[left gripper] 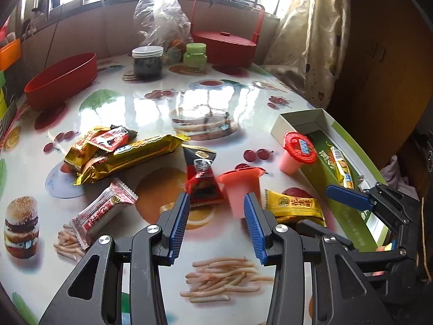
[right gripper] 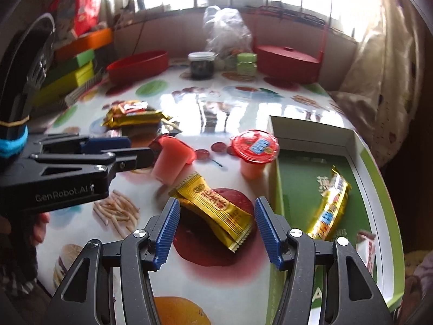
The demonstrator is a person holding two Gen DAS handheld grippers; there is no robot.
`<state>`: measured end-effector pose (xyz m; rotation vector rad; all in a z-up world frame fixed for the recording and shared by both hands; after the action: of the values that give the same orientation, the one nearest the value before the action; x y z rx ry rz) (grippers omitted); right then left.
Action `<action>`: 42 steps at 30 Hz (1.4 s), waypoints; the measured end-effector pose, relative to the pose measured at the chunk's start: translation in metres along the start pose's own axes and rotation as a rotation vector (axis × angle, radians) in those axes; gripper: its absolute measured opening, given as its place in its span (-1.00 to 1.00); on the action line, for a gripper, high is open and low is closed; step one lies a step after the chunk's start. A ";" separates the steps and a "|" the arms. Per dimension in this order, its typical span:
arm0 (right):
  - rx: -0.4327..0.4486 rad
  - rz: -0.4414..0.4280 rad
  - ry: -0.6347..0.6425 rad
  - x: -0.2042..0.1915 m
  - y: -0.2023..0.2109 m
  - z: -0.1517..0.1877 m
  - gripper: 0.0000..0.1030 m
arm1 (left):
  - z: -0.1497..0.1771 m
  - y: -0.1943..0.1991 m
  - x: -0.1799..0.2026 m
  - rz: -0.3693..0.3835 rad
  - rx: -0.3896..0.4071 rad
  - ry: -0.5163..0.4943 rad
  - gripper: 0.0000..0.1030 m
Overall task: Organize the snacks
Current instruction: 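Move both tools back to the table and grasp the gold peanut-crisp packet with the right tool, then grasp the red-lidded jelly cup with the left tool while the right tool holds the packet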
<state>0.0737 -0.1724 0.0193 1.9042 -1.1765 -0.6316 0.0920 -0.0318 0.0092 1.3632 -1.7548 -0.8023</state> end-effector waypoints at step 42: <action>-0.119 0.027 -0.083 -0.008 -0.017 0.013 -0.55 | -0.013 -0.018 0.009 0.119 -0.068 -0.024 -0.16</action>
<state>0.0689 -0.1654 -0.0015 1.7742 -1.1878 -0.7551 0.1109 -0.0455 0.0026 1.1975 -1.7921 -0.8084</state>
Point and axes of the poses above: each gripper's, at about its wrist camera, not at the fingertips, and y roughly against the way its jaws point, x to its right, z to its underside, the point moved 3 cm from there along -y, roughly the way its jaws point, and after that the axes turned 9 degrees about -x, right-handed, at the moved point
